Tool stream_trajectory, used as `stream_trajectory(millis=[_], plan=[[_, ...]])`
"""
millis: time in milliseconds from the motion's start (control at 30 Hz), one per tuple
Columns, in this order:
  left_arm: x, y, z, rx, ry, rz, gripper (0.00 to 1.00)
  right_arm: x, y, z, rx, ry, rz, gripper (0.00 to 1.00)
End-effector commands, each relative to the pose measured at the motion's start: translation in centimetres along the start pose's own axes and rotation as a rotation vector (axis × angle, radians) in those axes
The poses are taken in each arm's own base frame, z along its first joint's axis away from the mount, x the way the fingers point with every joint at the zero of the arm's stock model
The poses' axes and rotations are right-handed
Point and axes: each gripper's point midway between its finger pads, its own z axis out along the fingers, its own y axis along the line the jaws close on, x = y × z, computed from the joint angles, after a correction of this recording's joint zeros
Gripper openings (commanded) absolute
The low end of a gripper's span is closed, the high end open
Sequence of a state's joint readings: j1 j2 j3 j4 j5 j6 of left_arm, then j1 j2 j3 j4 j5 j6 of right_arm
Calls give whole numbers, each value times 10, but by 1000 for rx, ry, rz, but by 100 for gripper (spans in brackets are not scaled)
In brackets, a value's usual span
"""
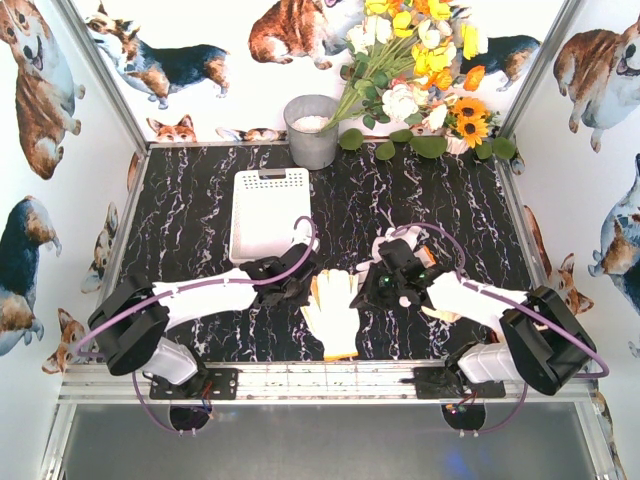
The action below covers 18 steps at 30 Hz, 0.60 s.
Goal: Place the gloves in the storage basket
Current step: Pair the glove with the glove.
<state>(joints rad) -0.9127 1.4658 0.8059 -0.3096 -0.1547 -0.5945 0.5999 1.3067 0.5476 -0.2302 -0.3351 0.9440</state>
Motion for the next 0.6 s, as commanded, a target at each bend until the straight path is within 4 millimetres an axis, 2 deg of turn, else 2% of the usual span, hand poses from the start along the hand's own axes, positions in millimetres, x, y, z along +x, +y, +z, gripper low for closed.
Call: stream_trajectory(millis=[0,367,433,567], plan=[[6,11,-3,-41,-2,-9,0,-6,16,-1,-54,-5,-36,0],[9,17,-5,-65,-7,-26,0,-6,26,7,-51,10,-61,0],[23,27,-2,-93,22,-28,0,-7,27,7,-53,11,-64,0],[29,37,-3,-139,31,-38,0,-7,28,8,-51,9,-69,0]])
